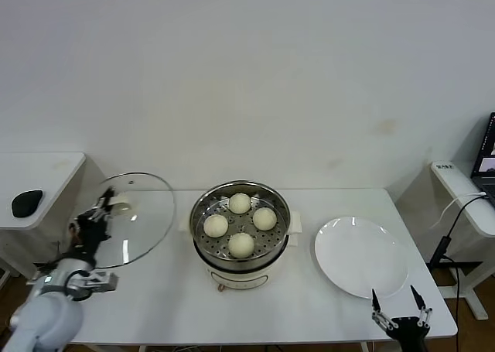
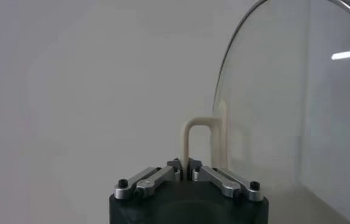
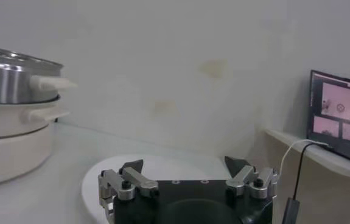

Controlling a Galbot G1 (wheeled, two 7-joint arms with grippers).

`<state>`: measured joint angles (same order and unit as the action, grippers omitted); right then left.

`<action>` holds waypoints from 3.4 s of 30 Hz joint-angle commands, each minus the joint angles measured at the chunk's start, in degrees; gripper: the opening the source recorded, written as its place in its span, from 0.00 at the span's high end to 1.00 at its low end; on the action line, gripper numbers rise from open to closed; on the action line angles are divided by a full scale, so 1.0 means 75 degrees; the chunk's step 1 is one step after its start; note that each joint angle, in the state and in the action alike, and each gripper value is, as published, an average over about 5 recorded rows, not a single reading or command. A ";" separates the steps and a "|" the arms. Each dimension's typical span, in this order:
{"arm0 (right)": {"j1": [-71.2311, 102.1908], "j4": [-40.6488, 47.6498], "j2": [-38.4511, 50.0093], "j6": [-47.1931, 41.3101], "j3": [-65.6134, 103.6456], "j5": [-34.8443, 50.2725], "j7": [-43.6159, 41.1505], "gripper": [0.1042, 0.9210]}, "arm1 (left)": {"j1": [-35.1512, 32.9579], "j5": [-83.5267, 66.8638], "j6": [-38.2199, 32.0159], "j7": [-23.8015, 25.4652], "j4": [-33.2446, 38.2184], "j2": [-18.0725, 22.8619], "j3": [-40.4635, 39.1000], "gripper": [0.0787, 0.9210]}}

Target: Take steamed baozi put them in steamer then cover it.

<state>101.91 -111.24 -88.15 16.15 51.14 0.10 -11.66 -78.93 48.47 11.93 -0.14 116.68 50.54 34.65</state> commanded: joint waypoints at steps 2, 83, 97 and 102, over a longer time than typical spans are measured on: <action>0.0077 0.0174 -0.0280 0.0366 -0.0355 -0.0803 0.0113 0.12 | 0.1985 0.0479 0.1842 0.0577 0.0331 -0.0008 -0.3308 0.93; -0.0054 0.0873 -0.0304 0.0776 -0.0687 -0.1580 0.0361 0.12 | 0.3658 0.2461 0.1938 0.1317 -0.1388 0.2311 -0.5483 0.83; -0.0035 0.0875 -0.0306 0.0804 -0.0712 -0.1627 0.0369 0.12 | 0.1481 -0.0437 0.1608 -0.0164 0.0868 0.1395 -0.4137 0.36; -0.0022 0.0859 -0.0302 0.0818 -0.0709 -0.1622 0.0364 0.12 | -0.0289 -0.2575 0.0441 -0.1119 0.1650 0.1076 -0.3040 0.19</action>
<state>101.69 -104.69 -90.43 22.23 45.77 -12.10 -8.93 -61.11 55.18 24.22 2.81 115.95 63.12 -0.14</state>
